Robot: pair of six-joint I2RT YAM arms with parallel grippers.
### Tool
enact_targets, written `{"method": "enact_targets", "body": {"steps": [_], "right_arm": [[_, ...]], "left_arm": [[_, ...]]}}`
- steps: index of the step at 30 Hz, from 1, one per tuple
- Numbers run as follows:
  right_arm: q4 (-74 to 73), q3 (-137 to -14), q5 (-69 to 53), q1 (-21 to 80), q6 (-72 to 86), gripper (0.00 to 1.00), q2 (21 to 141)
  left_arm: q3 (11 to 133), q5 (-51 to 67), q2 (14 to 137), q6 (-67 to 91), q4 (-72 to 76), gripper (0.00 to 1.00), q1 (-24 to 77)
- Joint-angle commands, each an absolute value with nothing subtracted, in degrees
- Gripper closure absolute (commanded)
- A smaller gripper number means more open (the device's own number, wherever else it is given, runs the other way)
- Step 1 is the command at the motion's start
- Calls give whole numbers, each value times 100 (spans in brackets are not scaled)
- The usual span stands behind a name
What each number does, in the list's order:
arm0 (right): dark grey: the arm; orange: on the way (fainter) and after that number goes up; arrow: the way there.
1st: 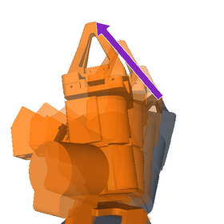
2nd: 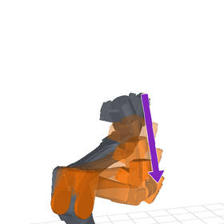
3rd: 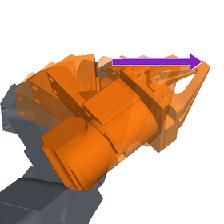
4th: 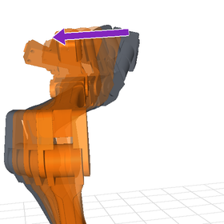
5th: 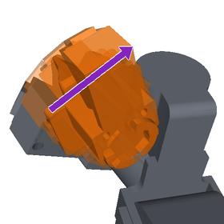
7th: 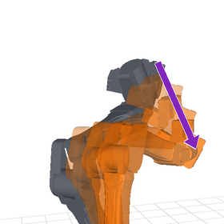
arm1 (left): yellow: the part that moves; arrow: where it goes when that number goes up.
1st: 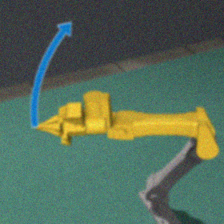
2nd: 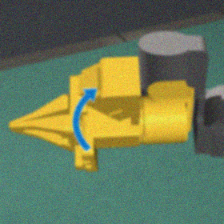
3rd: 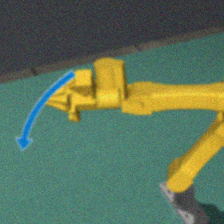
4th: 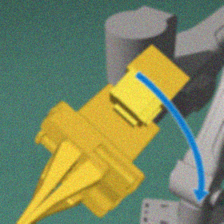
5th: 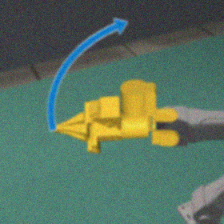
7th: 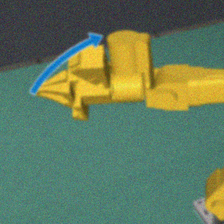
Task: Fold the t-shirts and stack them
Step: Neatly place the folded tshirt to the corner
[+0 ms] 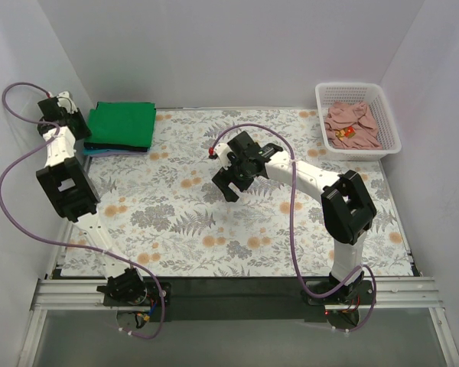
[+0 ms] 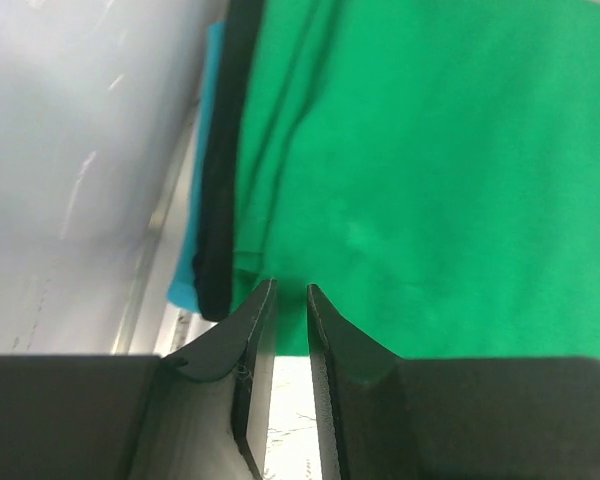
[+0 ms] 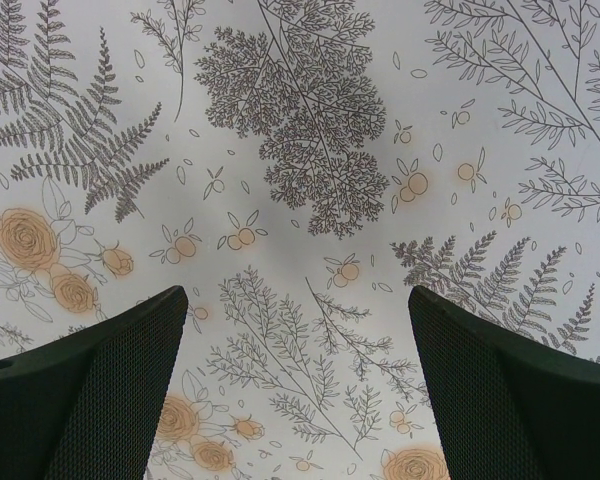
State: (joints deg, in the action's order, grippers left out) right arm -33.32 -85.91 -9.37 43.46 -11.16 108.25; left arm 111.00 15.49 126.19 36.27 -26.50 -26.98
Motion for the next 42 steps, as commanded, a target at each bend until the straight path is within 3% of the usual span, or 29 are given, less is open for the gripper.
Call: {"method": "enact_targets", "body": {"steps": [1,10,12,17,20,21,31,36,42], "right_arm": [[-3349,-8622,-941,4307,-1195,2,10661],[-3603,-8736,-502,4237,-1336,2,10477],[-3708,-8754,-344,4228,-1371,2,10389],[-3753,-8570,148,4017,-1512,2,9792],[-3779,-8473,167,3640,-1477,2,9432],[-3788,-8447,132,3534,-1459,2,9352],[-3893,-7937,-676,1935,-1134,2,8061],[-3929,-7105,-1036,1503,-1046,2,7315],[-3929,-6075,-1037,1310,-941,2,6769]], "left_arm": [[11223,1090,12770,3691,-2759,83,-2769],[11145,861,12622,3656,-2918,85,-2777],[10952,870,12211,3682,-2639,80,-2769],[11285,1036,11445,3700,-2689,56,-2769],[11268,1519,10944,3490,-3014,30,-2707],[11189,1660,10655,3454,-3128,11,-2664],[10469,3436,9212,3384,-4122,7,-2093],[8654,3068,8324,3128,-4088,6,-1092],[6851,3129,7481,3384,-3885,5,-607]]}}
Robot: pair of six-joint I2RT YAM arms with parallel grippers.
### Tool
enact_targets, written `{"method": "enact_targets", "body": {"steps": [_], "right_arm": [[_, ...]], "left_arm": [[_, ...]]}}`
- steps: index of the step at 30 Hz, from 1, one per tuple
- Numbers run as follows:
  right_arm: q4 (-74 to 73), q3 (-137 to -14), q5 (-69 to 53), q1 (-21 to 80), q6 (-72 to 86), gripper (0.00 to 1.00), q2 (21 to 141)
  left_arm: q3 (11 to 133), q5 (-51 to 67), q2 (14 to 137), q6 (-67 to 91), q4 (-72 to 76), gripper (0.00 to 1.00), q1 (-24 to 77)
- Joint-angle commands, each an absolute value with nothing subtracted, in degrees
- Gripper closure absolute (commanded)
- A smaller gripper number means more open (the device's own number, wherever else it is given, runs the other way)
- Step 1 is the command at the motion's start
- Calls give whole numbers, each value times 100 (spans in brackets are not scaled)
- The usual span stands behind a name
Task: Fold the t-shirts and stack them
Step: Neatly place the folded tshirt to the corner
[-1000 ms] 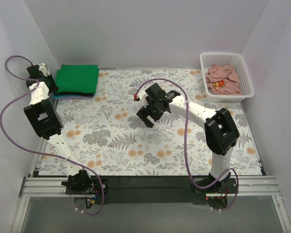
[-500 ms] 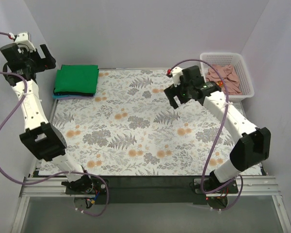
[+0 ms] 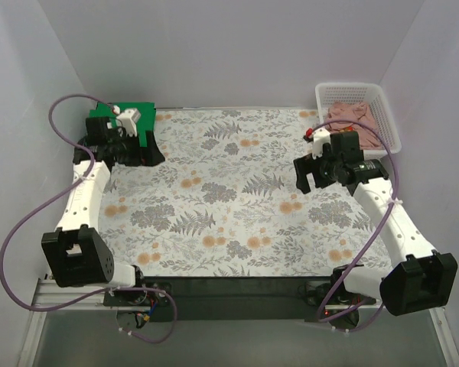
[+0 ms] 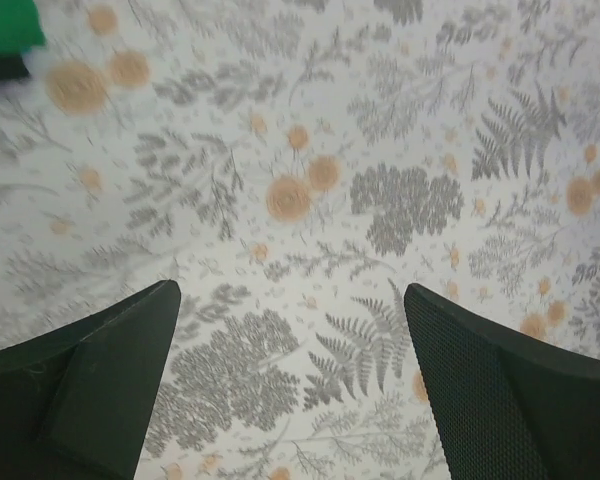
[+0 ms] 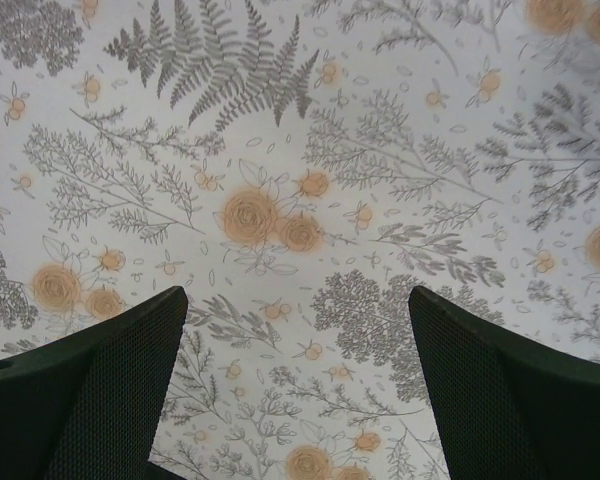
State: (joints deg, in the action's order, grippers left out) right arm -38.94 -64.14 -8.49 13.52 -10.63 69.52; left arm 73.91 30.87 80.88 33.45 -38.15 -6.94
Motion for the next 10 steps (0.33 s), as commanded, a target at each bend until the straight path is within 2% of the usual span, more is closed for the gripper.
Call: {"method": "enact_targets", "body": {"steps": [1,4,10], "right_arm": [[-3911,-5812,-1072,1283,-932,2,6715],[-3911,-5564,-1300,1187,-958,2,6540],[-3841,-5458,-1415,1081,-914,2,6355]], "left_arm": [[6673,3172,7366,3410,-3859,4,-589],[6076,3147,6944,3384,-3814,4,-536],[5809,2778,6733,3664,-3885,3,-527]]}}
